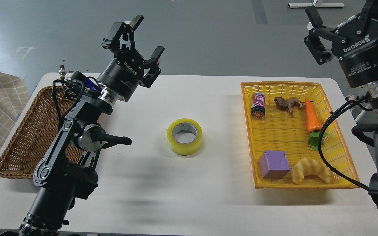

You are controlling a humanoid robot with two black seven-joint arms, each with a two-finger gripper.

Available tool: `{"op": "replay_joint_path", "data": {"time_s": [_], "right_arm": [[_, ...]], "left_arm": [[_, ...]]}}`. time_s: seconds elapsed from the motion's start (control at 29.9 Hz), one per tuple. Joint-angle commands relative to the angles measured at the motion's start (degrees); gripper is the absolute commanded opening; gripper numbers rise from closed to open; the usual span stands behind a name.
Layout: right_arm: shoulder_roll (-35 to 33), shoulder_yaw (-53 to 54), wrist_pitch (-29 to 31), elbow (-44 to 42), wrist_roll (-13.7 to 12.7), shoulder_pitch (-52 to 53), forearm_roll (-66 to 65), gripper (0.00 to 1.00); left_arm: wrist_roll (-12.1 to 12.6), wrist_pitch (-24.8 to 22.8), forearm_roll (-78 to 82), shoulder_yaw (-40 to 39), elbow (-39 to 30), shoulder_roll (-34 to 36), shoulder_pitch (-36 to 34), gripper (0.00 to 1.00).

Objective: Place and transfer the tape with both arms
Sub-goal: 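Raise the right arm away and swing the left gripper toward the tape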

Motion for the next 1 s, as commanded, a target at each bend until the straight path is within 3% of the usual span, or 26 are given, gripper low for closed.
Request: {"op": "replay_joint_path", "data": {"time_s": [0.0, 0.6, 0.67, 0.77, 0.97], "right_arm": [[-0.01, -0.05, 0.05, 0.0, -0.02, 0.01, 0.0, 1.0], [0.07, -0.22, 4.79, -0.53, 0.42, 0.37, 0.08, 1.0], [0.07, -0.4, 4.88, -0.7, 0.42, 0.1, 0.08, 1.0], [0.25, -0.4, 4.79, -0.62, 0.42, -0.33, 0.08, 1.0], [0.51, -0.4, 4.79, -0.53, 0.42, -0.6, 0.08, 1.0]], "left_arm": [[-0.08, 0.0, 0.21, 0.01, -0.08, 0.0, 0.32, 0.98], [-1.04, -1.32, 0.39, -0.25, -1.31, 0.0, 0.41, 0.98], [-2.53, -1.32, 0.12, -0.78, -1.75, 0.0, 0.41, 0.98], [-7.8, -1.06, -0.14, -0.43, -2.81, 0.0, 0.23, 0.98], [-8.6, -1.84, -0.58, -0.87, -3.33, 0.0, 0.5, 0.98]]}}
